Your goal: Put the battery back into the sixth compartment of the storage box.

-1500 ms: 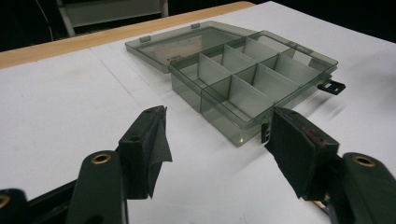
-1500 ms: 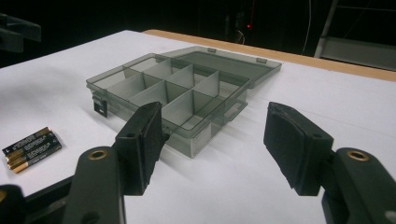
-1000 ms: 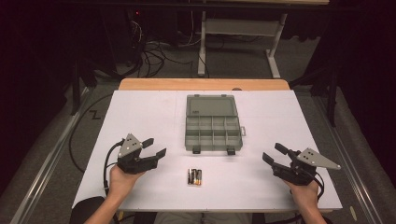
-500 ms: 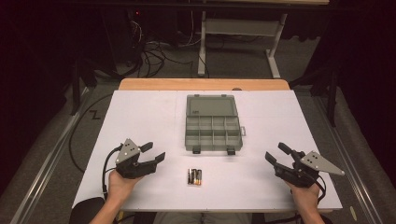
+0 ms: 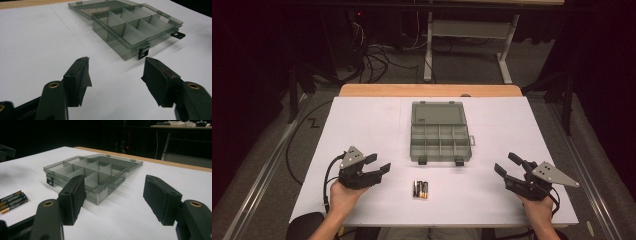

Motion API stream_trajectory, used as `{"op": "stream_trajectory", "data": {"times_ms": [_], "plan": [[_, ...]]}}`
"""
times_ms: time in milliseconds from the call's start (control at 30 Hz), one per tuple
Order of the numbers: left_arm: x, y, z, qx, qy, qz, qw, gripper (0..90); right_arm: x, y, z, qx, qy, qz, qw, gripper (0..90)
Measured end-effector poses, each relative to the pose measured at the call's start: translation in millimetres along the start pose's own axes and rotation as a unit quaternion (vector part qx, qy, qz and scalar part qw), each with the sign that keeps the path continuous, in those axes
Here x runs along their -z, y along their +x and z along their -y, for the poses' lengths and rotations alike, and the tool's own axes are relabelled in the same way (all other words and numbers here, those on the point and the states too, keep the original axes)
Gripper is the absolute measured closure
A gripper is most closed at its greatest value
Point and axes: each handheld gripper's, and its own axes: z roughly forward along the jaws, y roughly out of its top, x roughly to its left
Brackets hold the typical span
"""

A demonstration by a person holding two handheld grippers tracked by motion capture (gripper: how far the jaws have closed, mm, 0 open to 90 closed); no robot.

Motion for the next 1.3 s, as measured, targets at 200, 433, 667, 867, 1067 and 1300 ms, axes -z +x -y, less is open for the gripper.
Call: {"op": "stream_trajectory", "data": {"times_ms": [200,433,667,867,1067,1300], "plan": [[-1.5,-7.0,-8.4,-0.012,0.012,0.009,0.9998,39.0,-0.9,0.0,0.1,0.0,0.003,0.003,1.0,35.7],[-8.9,-10.5,-15.2,-0.016,0.053,0.033,0.998,40.3,-0.7,0.4,0.0,0.0,0.005,0.008,1.0,35.7],[-18.1,-20.1,-17.8,-0.029,0.091,0.048,0.9942,41.0,-0.1,1.3,-0.1,0.005,0.003,0.009,0.9999,35.8],[-26.0,-26.9,-22.1,-0.038,0.116,0.052,0.9912,42.6,-2.1,0.4,0.3,0.004,0.009,0.006,0.9999,35.7],[-31.9,-33.0,-24.6,-0.045,0.136,0.06,0.9879,42.8,0.1,1.6,-0.4,0.009,0.002,0.01,0.9999,35.7],[-43.4,-37.9,-24.5,-0.049,0.184,0.066,0.9795,40.1,-1.0,1.4,-0.1,0.01,0.007,0.01,0.9999,36.2]]}}
